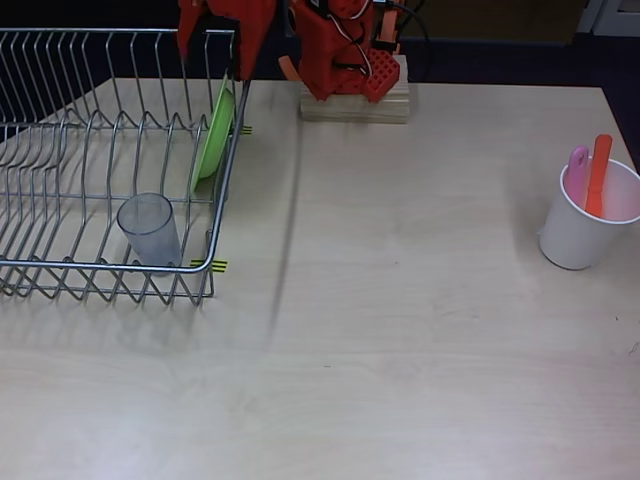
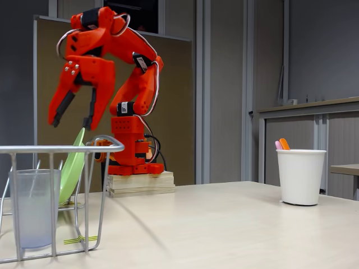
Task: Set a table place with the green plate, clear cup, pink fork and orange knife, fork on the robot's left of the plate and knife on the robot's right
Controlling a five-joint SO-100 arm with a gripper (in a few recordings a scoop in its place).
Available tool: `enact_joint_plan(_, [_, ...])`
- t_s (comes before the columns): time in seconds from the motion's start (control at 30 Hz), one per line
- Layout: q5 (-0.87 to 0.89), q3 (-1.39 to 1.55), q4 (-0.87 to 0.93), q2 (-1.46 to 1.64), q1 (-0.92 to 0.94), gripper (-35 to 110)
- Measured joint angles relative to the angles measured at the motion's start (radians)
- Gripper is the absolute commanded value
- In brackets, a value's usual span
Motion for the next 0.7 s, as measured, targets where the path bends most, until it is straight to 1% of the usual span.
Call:
enact_joint_plan(0.23, [-0.028,0.017,-0.064,-0.071,0.003,28])
enact_joint_plan(0.33, [-0.038,0.017,-0.091,-0.104,0.003,31])
enact_joint_plan(0.47, [-0.054,0.011,-0.123,-0.156,0.002,29])
enact_joint_plan(0.53, [-0.072,-0.003,-0.135,-0.19,-0.005,23])
enact_joint_plan(0.57, [-0.083,-0.015,-0.144,-0.21,-0.003,15])
enact_joint_plan(0.6, [-0.097,-0.031,-0.149,-0.233,-0.002,4])
enact_joint_plan(0.63, [-0.107,-0.044,-0.15,-0.244,-0.002,0])
enact_joint_plan(0.7, [-0.127,-0.066,-0.161,-0.273,0.0,0])
